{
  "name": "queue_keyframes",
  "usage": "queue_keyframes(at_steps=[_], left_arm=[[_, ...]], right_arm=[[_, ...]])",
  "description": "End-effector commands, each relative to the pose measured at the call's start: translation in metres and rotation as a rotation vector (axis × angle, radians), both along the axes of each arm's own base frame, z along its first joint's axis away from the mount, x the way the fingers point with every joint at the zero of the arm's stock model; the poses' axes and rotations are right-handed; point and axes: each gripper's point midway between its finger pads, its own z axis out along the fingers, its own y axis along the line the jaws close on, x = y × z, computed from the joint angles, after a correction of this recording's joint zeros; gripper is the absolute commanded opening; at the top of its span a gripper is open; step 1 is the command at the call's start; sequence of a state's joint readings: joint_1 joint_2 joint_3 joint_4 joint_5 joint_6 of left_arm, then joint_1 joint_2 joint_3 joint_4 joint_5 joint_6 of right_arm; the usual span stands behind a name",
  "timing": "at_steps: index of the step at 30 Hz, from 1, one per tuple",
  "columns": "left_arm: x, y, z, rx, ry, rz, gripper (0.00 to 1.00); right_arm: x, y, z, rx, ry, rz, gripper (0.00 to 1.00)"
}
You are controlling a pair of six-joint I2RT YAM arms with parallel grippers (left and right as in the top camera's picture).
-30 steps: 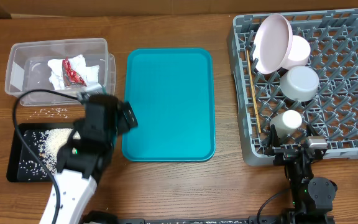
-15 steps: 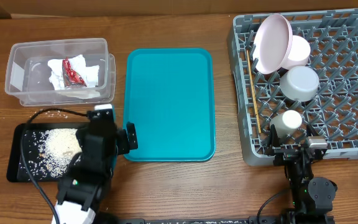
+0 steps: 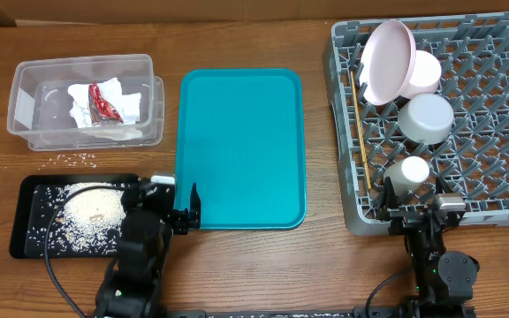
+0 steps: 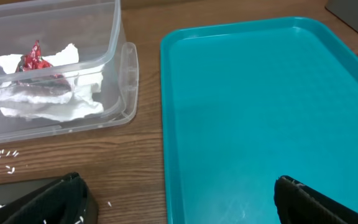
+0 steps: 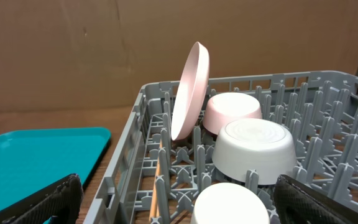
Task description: Sort waste into correct bins and load items into the dishwasher
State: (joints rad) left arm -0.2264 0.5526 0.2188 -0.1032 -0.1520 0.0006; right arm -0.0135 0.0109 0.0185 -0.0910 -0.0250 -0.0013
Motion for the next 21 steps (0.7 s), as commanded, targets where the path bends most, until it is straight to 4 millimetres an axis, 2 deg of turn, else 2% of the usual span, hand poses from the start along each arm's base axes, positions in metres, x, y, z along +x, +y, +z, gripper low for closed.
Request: queue_keyframes(at_steps=[1, 4, 12, 18, 21], left_arm=[[-0.003, 0.0, 0.007, 0.01, -0.055, -0.018, 1.0], [-0.006, 0.001, 0.008, 0.001, -0.1, -0.017, 1.0], [-0.012, 0.013, -0.008, -0.017, -0.183, 0.023, 0.99], [-0.013, 0.024, 0.002, -0.02, -0.226, 0.064, 1.0], [-0.016, 0.028, -0.001, -0.016, -0.216, 0.08, 1.0]], right_arm=[[0.0, -0.003, -0.002, -0.007, -0.005, -0.014, 1.0], [0.0, -0.003, -0.002, -0.007, -0.005, -0.014, 1.0], [0.0, -0.003, -0.002, -0.007, -0.005, -0.014, 1.0], [0.0, -0.003, -0.002, -0.007, -0.005, -0.014, 1.0], [0.0, -0.003, -0.002, -0.007, -0.005, -0.014, 1.0]])
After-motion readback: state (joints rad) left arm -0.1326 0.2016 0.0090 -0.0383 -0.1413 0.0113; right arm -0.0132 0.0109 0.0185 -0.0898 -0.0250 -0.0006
